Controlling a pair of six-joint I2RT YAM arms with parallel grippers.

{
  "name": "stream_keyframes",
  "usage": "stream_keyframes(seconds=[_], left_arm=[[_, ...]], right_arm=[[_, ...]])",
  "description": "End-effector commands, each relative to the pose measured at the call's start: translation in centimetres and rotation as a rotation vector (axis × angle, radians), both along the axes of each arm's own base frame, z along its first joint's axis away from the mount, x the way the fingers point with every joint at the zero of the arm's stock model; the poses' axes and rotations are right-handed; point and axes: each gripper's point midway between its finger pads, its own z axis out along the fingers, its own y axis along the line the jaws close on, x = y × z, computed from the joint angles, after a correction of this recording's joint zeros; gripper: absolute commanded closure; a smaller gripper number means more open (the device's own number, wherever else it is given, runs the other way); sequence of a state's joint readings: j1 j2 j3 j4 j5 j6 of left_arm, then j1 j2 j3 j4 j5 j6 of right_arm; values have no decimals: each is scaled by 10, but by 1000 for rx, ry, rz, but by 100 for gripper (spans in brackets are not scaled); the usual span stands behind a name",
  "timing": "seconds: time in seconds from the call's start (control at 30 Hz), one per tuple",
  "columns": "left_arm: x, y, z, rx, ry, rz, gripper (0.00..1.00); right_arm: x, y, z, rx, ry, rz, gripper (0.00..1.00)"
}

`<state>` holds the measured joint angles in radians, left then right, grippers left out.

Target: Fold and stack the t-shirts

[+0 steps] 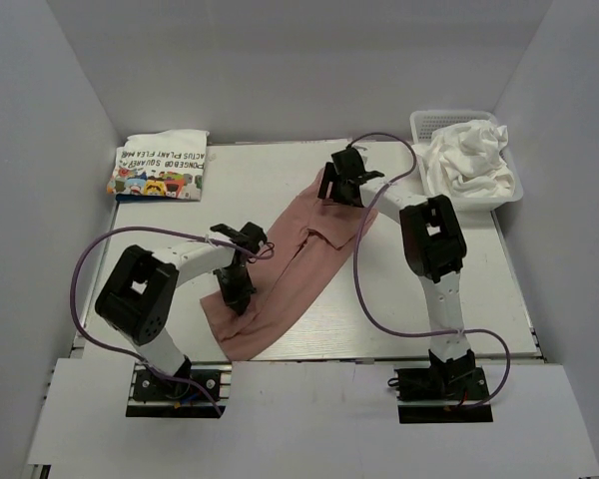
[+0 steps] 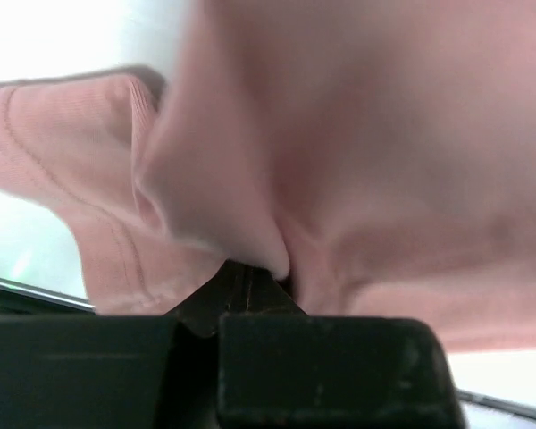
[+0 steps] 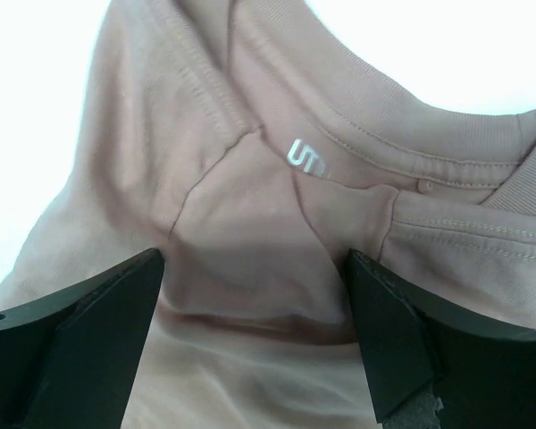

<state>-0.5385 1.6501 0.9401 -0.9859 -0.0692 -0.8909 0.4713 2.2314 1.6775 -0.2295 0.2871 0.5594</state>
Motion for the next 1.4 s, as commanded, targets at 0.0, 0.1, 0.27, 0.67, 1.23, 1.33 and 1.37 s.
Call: stream_keyframes(seconds=[0.0, 0.1, 0.27, 0.67, 1.23, 1.33, 1.37], left_arm=[[13, -18, 32, -12, -109, -62, 100], [23, -18, 49, -9, -206, -145, 94], [3, -31, 25, -36, -137, -309, 83], [-42, -50, -48, -1, 98, -544, 80], [100, -257, 9, -495, -222, -404, 84], [105, -258, 34, -444, -292, -419, 84], [107, -258, 43, -445, -317, -418, 84]], right_arm=[[9, 18, 20, 19, -27, 159, 12], [8, 18, 55, 13, -86, 211, 10], [-38, 5, 57, 29, -3, 218, 10], [-89, 1, -22, 52, 244, 251, 10], [76, 2, -23, 223, 93, 136, 10], [91, 6, 15, 240, -2, 184, 10], [97, 4, 31, 234, -41, 204, 10]])
